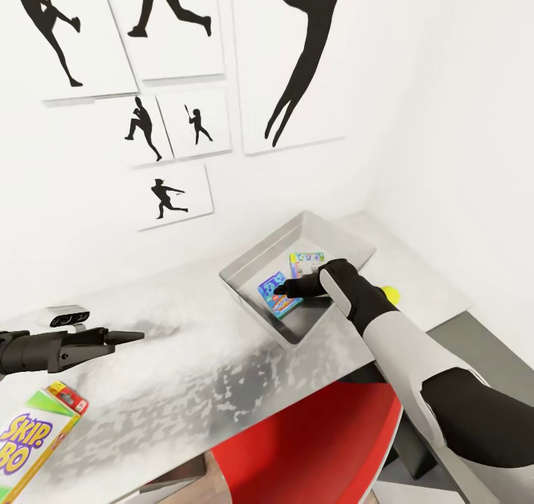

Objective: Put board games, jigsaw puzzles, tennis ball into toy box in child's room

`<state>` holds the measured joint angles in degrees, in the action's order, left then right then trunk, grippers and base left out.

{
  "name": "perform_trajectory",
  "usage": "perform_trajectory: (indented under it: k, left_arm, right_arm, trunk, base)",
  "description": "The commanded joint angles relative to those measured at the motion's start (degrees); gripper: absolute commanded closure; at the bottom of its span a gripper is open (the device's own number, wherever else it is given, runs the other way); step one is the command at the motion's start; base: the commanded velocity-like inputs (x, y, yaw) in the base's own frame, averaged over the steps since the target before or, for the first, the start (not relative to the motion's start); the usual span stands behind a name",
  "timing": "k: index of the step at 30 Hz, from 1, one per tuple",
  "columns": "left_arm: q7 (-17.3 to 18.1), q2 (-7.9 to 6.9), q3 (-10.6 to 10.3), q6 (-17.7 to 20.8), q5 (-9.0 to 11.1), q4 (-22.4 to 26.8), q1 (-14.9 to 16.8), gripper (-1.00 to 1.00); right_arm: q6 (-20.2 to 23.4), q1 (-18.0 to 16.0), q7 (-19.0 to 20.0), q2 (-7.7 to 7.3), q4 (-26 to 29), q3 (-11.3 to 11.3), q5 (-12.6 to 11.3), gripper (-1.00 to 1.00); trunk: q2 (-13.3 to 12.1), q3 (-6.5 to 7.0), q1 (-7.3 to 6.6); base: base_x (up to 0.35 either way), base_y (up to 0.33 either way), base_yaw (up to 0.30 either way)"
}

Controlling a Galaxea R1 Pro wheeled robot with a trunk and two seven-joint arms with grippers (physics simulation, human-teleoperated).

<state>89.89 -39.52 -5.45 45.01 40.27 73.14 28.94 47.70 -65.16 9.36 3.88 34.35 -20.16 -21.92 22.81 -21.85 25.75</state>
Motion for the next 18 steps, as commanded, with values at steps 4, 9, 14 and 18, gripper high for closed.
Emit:
perform_trajectory:
  k: [4,9,14,18]
  left_arm:
    - [0.12,-0.04,-0.18,0.61,0.25,-0.01,0.06,-1.0]
    - [0.12,-0.04,-0.18,0.61,0.25,-0.01,0.06,-1.0]
    - [0.12,-0.03,-0.18,0.61,0.25,-0.01,0.06,-1.0]
    - [0.12,-0.03,-0.18,0.61,0.25,-0.01,0.06,-1.0]
  right_arm:
    - [0.2,-0.05,0.4,-0.02,0.02,-0.05,0.47,-1.0]
    - [0.2,-0.05,0.41,-0.02,0.02,-0.05,0.44,-1.0]
    - [0.19,-0.05,0.47,-0.02,0.02,-0.05,0.47,-1.0]
    - [0.16,-0.05,0.48,-0.02,0.02,-0.05,0.47,-1.0]
  trunk:
    - [0.11,-0.32,0.03]
    - [0.11,-0.74,0.03]
    - [0.11,-1.18,0.03]
    - [0.11,-1.36,0.03]
  base:
    - [0.0,0.0,0.0]
    - [0.0,0.0,0.0]
    - [0.0,0.0,0.0]
    - [0.0,0.0,0.0]
